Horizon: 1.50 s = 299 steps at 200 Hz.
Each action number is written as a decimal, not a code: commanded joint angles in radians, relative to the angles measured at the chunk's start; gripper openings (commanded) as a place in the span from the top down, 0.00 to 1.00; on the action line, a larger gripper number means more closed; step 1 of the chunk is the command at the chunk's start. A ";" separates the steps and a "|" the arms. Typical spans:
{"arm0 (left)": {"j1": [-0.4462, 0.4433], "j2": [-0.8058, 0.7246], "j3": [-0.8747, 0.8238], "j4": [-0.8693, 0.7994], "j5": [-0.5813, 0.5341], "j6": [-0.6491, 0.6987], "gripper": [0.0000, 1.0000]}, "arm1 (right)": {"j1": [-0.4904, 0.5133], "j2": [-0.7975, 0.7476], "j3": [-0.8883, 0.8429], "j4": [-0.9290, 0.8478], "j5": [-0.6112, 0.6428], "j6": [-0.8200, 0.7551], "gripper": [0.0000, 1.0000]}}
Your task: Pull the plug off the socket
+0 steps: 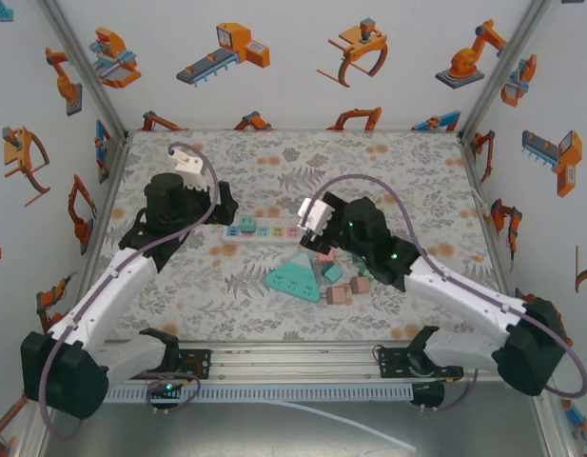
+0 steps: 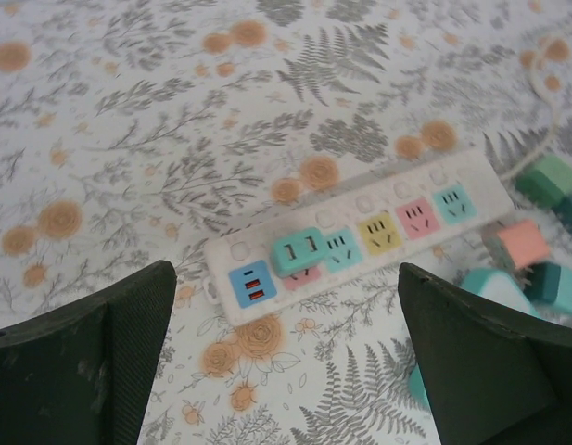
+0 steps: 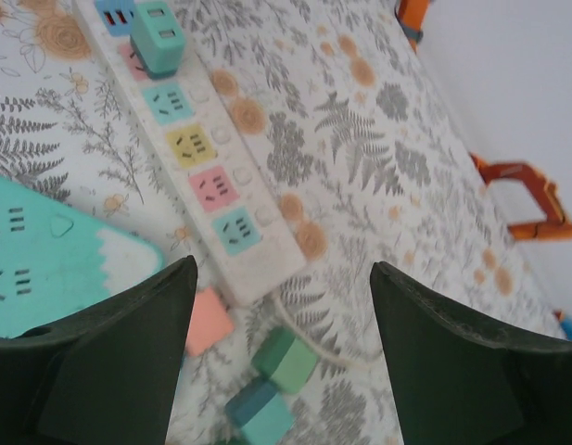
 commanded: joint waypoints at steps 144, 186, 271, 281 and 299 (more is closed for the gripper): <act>0.207 0.471 0.267 -0.361 0.164 -0.313 0.11 | -0.015 0.869 0.771 -0.151 -0.503 -0.016 0.33; 0.207 0.546 0.297 -0.408 0.192 -0.356 0.21 | -0.015 0.973 0.800 -0.139 -0.507 0.048 0.37; 0.194 0.655 0.343 -0.470 0.239 -0.451 0.39 | -0.025 0.954 0.745 -0.115 -0.528 0.068 0.57; 0.194 0.683 0.365 -0.508 0.241 -0.469 0.41 | -0.028 0.951 0.741 -0.110 -0.535 0.069 0.59; 0.190 0.725 0.397 -0.559 0.222 -0.487 0.45 | -0.029 0.948 0.738 -0.102 -0.540 0.072 0.62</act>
